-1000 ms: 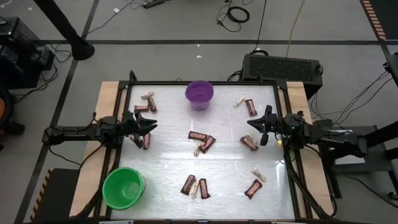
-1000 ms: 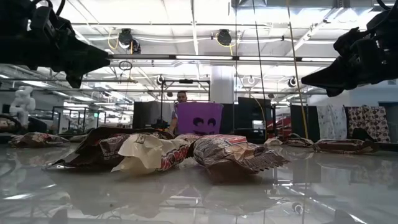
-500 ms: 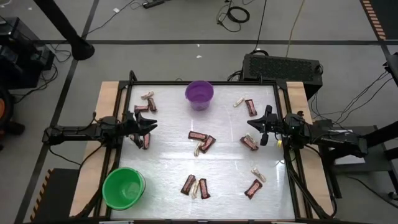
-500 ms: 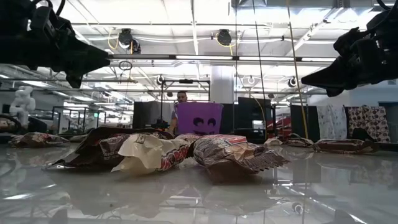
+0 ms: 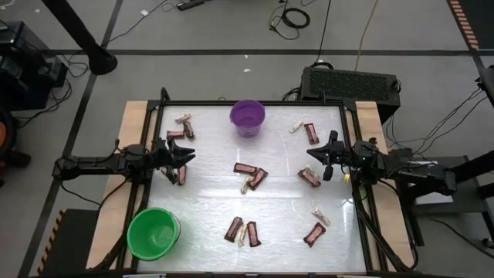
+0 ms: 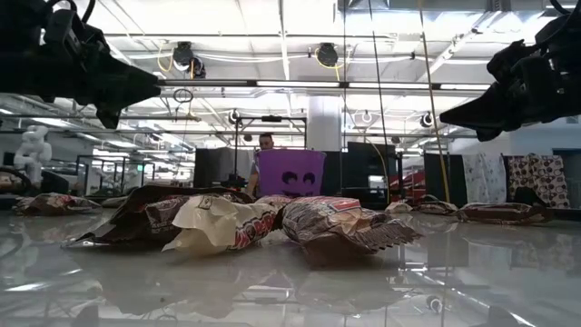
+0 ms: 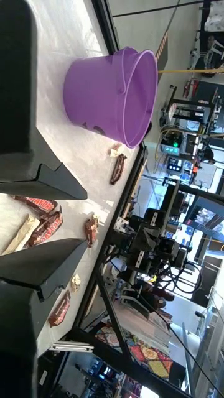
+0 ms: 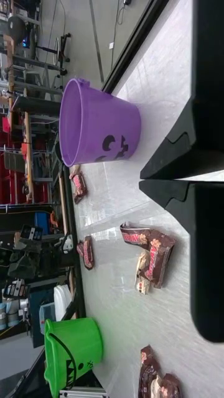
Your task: Sort candy by brand, put in halloween buckets
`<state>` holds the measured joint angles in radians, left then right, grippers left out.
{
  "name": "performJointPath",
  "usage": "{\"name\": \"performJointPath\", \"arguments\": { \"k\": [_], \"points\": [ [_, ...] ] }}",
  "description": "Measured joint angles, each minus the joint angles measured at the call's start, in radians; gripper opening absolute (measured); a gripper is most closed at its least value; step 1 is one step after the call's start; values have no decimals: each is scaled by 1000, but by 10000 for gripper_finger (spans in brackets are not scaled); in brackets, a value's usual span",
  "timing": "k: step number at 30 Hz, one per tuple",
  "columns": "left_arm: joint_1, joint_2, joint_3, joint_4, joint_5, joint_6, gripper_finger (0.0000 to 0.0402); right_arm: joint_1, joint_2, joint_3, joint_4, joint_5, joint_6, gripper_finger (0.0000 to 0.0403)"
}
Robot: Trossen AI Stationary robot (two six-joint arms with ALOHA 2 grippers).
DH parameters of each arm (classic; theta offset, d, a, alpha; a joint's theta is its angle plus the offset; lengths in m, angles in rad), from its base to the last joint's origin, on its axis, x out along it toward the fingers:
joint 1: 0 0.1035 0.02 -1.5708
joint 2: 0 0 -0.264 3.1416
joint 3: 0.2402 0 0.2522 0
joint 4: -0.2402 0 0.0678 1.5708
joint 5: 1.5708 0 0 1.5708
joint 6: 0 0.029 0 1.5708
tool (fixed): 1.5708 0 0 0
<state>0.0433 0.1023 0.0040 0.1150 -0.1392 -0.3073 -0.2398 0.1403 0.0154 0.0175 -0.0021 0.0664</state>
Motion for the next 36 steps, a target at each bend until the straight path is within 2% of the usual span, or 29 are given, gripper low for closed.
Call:
{"name": "performJointPath", "arguments": {
  "k": [29,36],
  "points": [
    [0,0,0,0,0,0,118,0,0,0,2,0,0,4],
    [0,0,0,0,0,0,118,0,0,0,92,0,63,4]
  ]
}}
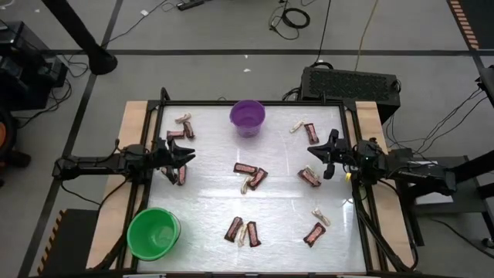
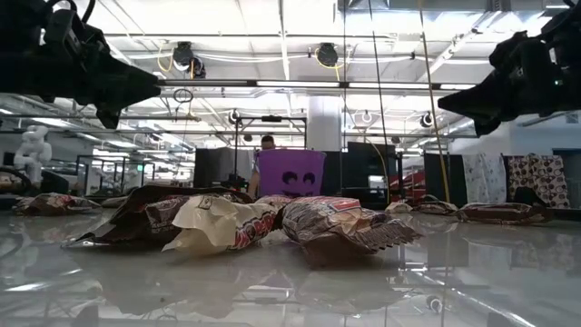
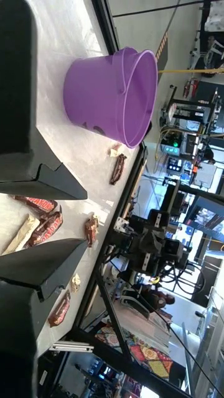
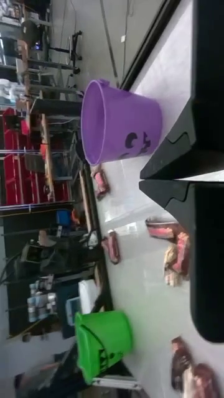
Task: Sort candy by brand, put in halloween buckets
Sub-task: Put the brown chocolate into the purple bucket
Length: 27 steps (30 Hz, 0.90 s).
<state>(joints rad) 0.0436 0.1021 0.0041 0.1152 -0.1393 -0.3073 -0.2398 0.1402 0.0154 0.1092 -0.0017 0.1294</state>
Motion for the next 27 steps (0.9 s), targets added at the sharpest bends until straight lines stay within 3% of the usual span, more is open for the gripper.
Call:
{"name": "performJointPath", "arguments": {
  "k": [19,27],
  "points": [
    [0,0,0,12,-23,34,118,-1,3,0,47,1,-11,4],
    [0,0,1,107,-95,32,118,-1,8,0,105,1,-14,4]
  ]
}}
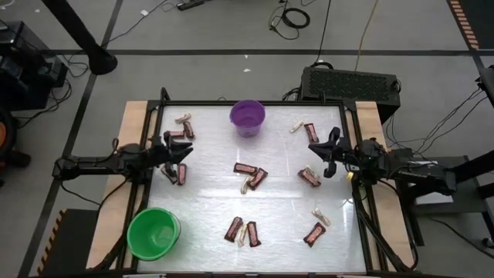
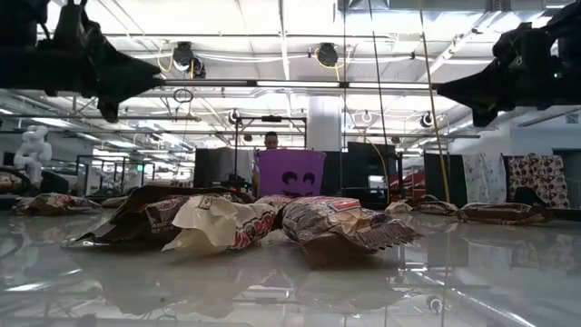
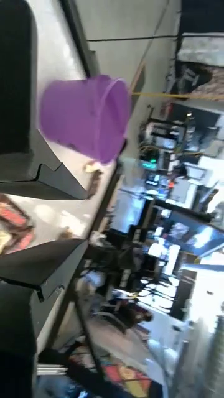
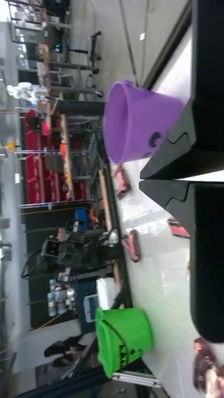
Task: Sort candy by brand, put in halloween buckets
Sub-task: Put the brown chocolate into the purple bucket
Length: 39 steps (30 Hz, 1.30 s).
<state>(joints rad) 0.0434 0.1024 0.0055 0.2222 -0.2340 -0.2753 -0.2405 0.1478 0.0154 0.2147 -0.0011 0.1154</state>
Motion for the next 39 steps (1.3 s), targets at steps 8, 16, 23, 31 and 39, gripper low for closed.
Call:
{"name": "performJointPath", "arguments": {
  "k": [8,16,23,31,39],
  "points": [
    [0,0,0,69,81,54,118,0,25,0,100,0,-23,4],
    [0,121,21,78,140,56,118,0,129,60,124,6,-23,4],
    [0,368,167,110,134,112,118,0,318,219,36,35,-48,4],
    [0,679,338,94,180,133,118,0,532,458,-222,27,-53,5],
    [-79,888,421,87,427,287,118,39,693,607,-522,-29,-22,74]
  ]
}}
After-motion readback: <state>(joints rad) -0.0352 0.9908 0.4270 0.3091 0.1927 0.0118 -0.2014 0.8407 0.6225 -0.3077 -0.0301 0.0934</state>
